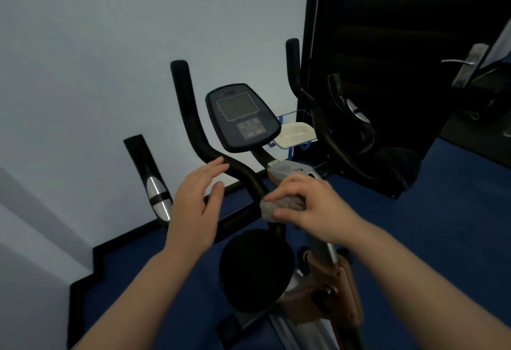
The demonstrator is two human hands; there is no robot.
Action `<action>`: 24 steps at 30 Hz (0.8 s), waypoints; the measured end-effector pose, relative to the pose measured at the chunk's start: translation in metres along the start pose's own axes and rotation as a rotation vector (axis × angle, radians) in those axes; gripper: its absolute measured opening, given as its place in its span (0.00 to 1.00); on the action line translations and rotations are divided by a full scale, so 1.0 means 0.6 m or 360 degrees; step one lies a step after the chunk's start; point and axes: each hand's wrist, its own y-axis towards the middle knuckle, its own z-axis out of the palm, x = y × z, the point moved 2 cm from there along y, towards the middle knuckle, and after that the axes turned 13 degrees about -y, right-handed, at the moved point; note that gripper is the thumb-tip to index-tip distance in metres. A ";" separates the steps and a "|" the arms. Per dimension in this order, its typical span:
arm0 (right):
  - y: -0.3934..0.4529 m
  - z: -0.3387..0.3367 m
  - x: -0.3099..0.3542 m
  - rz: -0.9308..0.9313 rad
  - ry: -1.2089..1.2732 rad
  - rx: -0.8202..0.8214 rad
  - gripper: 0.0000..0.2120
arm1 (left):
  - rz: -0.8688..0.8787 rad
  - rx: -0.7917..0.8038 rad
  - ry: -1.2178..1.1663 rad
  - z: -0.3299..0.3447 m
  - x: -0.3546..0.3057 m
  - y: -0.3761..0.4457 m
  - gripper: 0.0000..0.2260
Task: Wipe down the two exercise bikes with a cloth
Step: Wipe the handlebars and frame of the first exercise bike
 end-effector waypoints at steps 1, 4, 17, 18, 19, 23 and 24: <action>0.003 -0.007 0.000 -0.0043 -0.0036 0.0013 0.12 | -0.0009 -0.0057 0.0012 -0.012 0.003 -0.005 0.15; 0.012 0.007 0.034 -0.0194 -0.0052 -0.0250 0.14 | -0.0071 -0.0142 0.0115 -0.046 0.019 -0.016 0.14; 0.048 0.065 0.106 -0.0033 -0.0461 0.0121 0.17 | 0.0118 0.0419 0.0477 -0.091 0.047 -0.023 0.16; 0.052 0.077 0.117 -0.0052 -0.0382 0.0191 0.17 | 0.0138 0.0475 0.0523 -0.095 0.049 -0.016 0.16; 0.057 0.081 0.125 -0.0064 -0.0366 0.0260 0.17 | 0.0156 0.0524 0.0559 -0.102 0.052 -0.007 0.16; 0.065 0.060 0.117 0.0027 -0.0471 0.0377 0.19 | 0.0267 0.0620 0.0644 -0.143 0.067 0.027 0.18; 0.060 0.058 0.116 0.0082 -0.0473 0.0356 0.19 | 0.0299 0.0637 0.0657 -0.150 0.070 0.030 0.18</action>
